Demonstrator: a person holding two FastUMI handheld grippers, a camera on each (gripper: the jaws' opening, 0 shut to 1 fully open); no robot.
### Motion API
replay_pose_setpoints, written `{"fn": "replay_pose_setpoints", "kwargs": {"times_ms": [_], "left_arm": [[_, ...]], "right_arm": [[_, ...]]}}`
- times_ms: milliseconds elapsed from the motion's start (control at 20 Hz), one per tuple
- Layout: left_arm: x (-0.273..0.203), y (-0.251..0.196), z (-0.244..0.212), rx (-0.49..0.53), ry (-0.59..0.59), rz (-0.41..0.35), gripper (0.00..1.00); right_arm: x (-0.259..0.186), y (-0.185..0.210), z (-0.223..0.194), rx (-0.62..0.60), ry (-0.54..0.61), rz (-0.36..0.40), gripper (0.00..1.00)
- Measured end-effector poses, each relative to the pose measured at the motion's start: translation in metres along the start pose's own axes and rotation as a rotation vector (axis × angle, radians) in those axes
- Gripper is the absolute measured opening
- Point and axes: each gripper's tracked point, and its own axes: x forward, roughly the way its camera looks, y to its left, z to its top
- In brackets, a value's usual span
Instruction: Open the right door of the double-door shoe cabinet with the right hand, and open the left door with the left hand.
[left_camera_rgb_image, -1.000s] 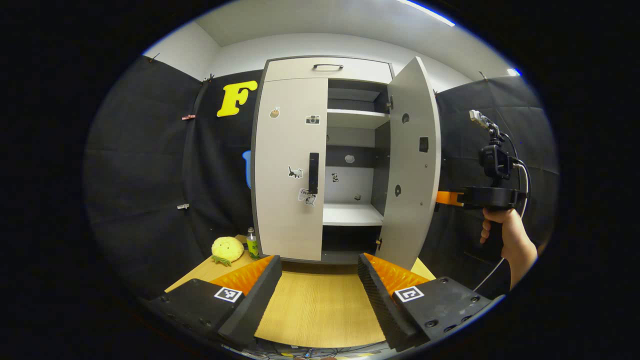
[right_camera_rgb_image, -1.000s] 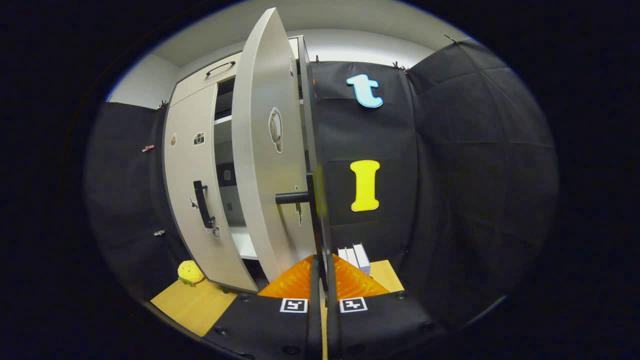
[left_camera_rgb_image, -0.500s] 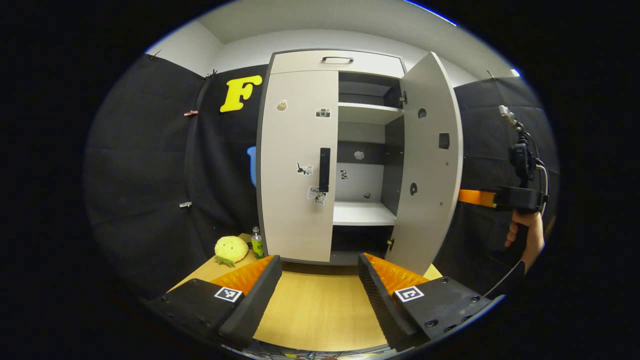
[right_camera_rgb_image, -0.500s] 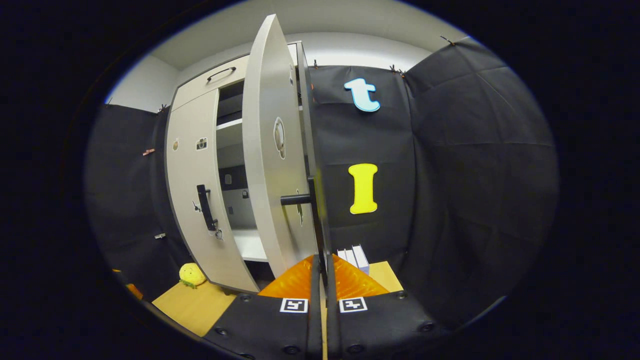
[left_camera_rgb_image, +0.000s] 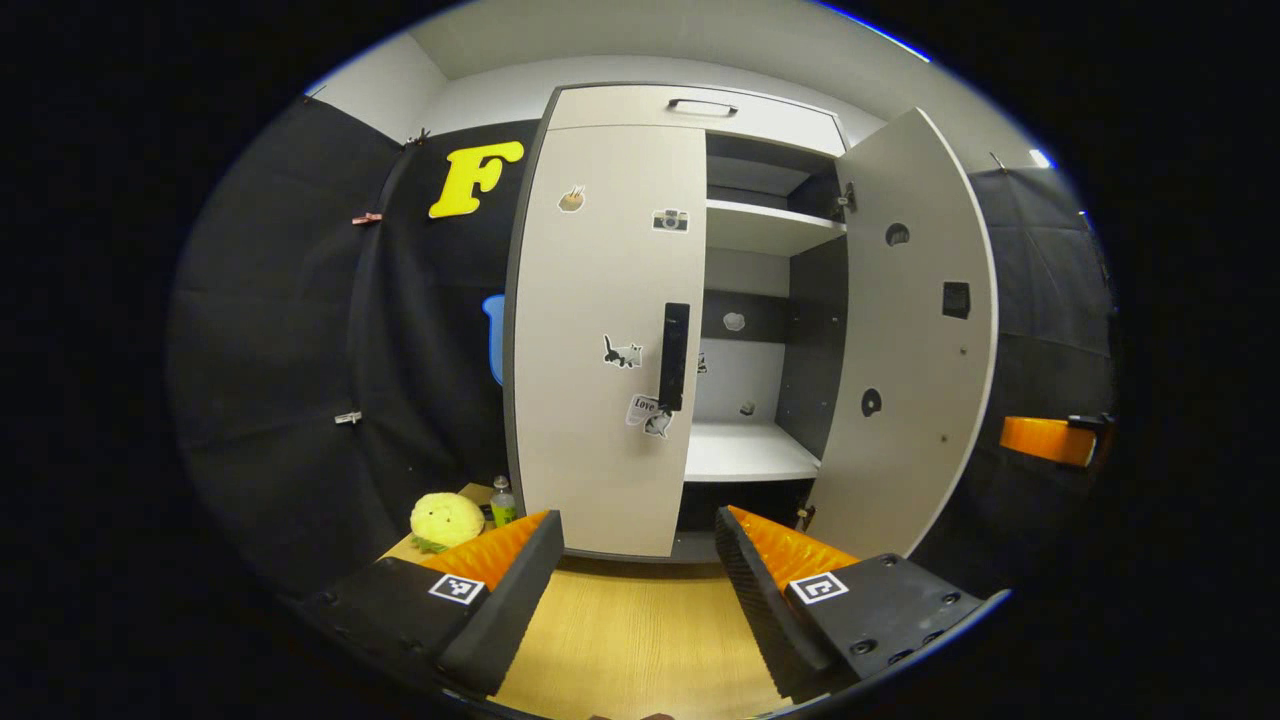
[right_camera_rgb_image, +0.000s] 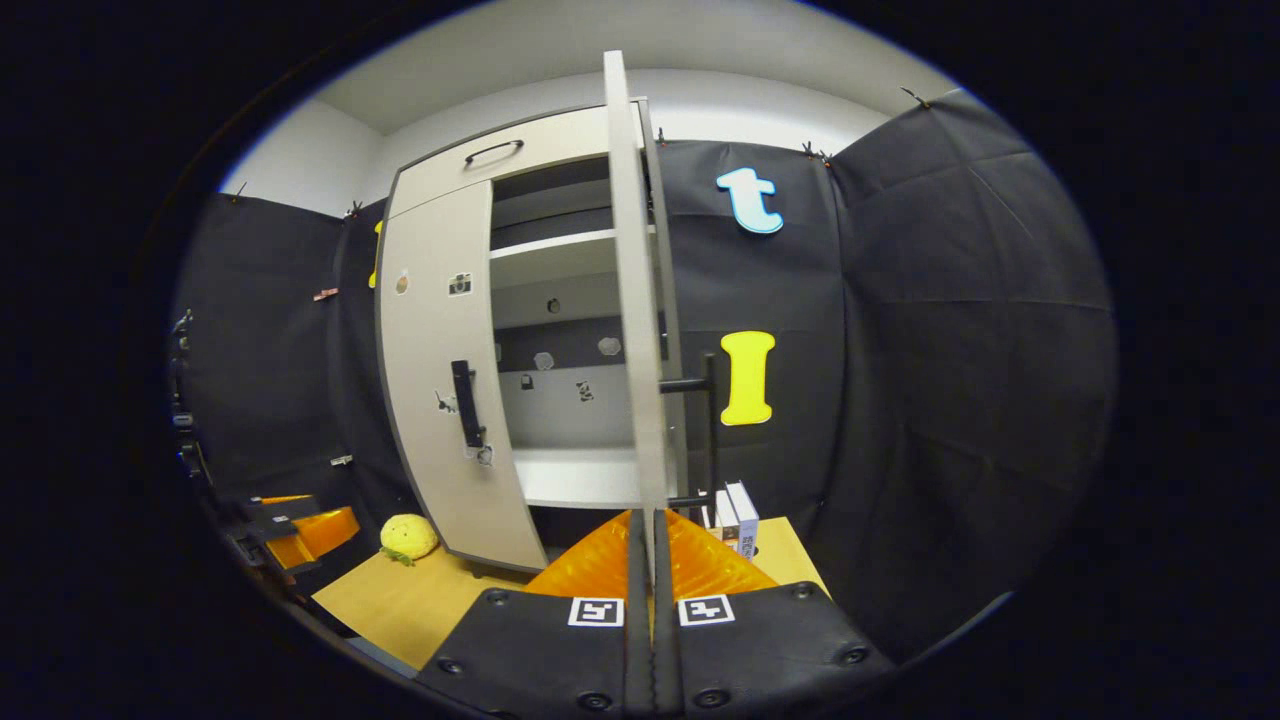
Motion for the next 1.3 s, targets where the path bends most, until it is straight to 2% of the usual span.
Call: {"fn": "replay_pose_setpoints", "kwargs": {"times_ms": [200,350,400,650,850,1050,1150,1300], "left_arm": [[0.036,0.016,0.006,0.010,-0.009,-0.035,0.95],[0.057,0.027,0.010,0.012,-0.008,-0.065,0.95],[0.063,0.031,0.011,0.012,-0.006,-0.075,0.95],[0.093,0.044,0.013,0.015,0.003,-0.115,0.95],[0.117,0.035,0.029,-0.010,-0.009,-0.153,0.95],[0.154,0.025,0.051,0.035,-0.046,-0.117,0.95],[0.174,0.012,0.058,0.007,-0.042,-0.129,0.95],[0.198,-0.006,0.074,-0.034,-0.046,-0.148,0.95]], "right_arm": [[0.015,0.048,0.000,0.054,-0.037,0.014,0.05],[0.037,0.070,-0.012,0.027,-0.020,-0.001,0.14],[0.046,0.075,-0.015,0.013,-0.016,-0.018,0.21],[0.073,0.092,-0.022,-0.055,-0.025,-0.068,0.99],[0.083,0.092,-0.025,-0.088,-0.049,-0.100,0.98],[0.091,0.079,-0.034,-0.072,-0.046,-0.120,0.98],[0.095,0.076,-0.039,-0.056,-0.038,-0.109,0.96],[0.102,0.070,-0.041,-0.057,-0.022,-0.089,0.98]]}}
